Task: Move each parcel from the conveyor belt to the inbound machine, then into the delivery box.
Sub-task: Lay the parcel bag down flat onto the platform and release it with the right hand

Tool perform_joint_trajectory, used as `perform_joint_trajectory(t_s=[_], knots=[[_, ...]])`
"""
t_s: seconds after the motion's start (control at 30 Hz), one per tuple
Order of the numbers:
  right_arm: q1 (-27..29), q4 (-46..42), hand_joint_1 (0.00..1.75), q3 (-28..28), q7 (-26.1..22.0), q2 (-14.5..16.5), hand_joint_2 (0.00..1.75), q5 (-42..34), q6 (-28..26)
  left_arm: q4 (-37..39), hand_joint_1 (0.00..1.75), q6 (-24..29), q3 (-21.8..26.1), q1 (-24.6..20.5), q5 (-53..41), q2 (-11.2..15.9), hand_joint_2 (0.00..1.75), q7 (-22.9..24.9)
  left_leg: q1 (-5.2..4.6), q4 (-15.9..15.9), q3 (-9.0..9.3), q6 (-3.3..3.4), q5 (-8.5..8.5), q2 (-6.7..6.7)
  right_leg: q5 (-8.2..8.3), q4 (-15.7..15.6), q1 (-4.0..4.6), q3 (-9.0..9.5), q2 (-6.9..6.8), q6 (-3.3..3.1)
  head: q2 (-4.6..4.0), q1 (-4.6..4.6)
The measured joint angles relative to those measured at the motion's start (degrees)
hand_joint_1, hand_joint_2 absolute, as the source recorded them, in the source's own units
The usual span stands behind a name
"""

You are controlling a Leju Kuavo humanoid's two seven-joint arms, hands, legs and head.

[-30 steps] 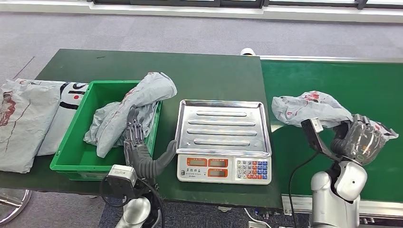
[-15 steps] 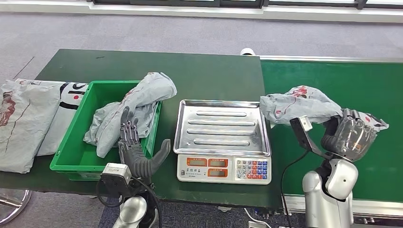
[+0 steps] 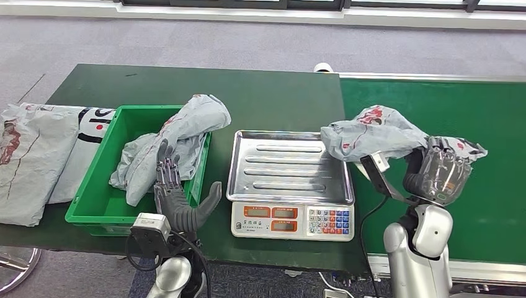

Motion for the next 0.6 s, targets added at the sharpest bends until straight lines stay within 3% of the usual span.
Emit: perform_joint_trajectory(t_s=[0.27,0.6], knots=[[0.09,-1.75,1.75,2.59,-3.36,0.46,1.75,0.0,0.0,0.09,0.0,-0.11,0.0,0.0,0.19,0.0,1.75,0.0,0.0,0.0,0.0,0.0,0.0,0.0,0.0,0.0,0.0,0.0,0.0,0.0,0.01,0.0],[0.37,-3.28,1.75,3.67,-4.06,1.06,1.75,0.0,0.0,0.43,0.0,-0.13,0.0,-0.03,0.14,0.0,1.75,0.0,0.0,0.0,0.0,0.0,0.0,0.0,0.0,0.0,0.0,0.0,0.0,0.0,-0.01,0.0]])
